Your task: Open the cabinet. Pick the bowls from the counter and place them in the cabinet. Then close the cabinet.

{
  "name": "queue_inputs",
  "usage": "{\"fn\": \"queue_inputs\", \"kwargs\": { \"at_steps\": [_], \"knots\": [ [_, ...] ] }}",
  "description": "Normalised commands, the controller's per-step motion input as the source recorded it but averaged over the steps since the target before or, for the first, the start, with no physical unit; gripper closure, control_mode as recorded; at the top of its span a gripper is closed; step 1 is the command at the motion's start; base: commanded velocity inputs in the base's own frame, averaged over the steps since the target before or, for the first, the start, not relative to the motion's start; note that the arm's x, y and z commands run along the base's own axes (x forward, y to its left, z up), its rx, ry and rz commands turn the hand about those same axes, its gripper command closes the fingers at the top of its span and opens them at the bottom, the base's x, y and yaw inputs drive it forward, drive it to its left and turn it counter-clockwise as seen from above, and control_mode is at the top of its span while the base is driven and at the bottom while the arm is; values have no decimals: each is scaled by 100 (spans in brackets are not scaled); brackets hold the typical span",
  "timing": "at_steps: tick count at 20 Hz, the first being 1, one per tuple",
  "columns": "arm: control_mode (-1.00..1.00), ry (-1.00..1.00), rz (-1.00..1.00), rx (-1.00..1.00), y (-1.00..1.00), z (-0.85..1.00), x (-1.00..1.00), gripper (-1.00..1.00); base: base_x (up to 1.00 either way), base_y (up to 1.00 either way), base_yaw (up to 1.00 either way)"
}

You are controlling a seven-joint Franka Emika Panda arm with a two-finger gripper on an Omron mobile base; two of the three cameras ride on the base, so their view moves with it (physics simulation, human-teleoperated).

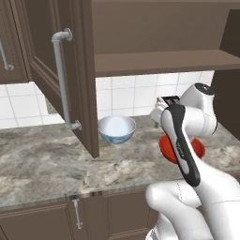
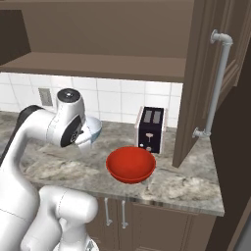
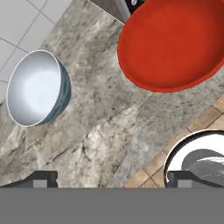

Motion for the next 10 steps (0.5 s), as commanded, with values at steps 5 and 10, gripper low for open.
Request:
{"fn": "queue_inputs", "kwargs": {
  "at_steps": [5,10],
  "knots": [
    [-100,0,6,5,0,-22,37,-100,0,0,0],
    [-100,0,9,0,8,-20,47,-100,0,0,0]
  ]
}}
